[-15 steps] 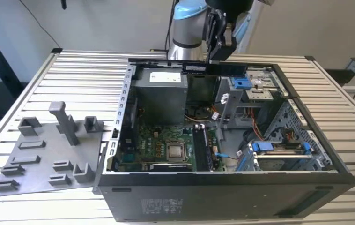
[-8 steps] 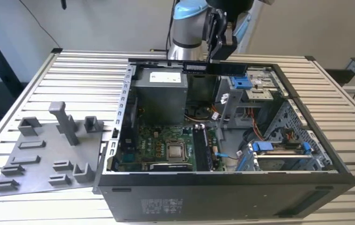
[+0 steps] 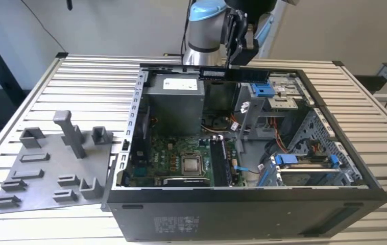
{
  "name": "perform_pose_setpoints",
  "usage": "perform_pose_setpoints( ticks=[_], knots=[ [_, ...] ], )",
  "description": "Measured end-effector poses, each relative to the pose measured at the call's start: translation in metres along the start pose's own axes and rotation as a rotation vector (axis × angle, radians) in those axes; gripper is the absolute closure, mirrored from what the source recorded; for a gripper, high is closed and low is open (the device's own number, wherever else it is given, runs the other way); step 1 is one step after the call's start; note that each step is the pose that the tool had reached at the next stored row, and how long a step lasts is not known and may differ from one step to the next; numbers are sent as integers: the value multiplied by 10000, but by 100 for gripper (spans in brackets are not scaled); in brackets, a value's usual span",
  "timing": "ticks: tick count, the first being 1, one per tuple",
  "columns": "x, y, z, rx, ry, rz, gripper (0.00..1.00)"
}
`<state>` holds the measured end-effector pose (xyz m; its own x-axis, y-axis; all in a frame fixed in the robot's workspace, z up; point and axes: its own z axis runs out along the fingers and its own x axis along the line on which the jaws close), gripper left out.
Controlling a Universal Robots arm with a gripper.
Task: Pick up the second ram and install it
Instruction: 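Insert the second ram into the second slot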
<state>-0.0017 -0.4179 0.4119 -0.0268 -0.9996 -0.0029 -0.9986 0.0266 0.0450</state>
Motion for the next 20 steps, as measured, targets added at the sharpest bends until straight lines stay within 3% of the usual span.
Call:
perform_pose_setpoints(
  ticks=[11,20],
  knots=[
    [0,-1,1,1,-2,242,85],
    [0,-2,7,3,-38,1105,85]
  ],
)
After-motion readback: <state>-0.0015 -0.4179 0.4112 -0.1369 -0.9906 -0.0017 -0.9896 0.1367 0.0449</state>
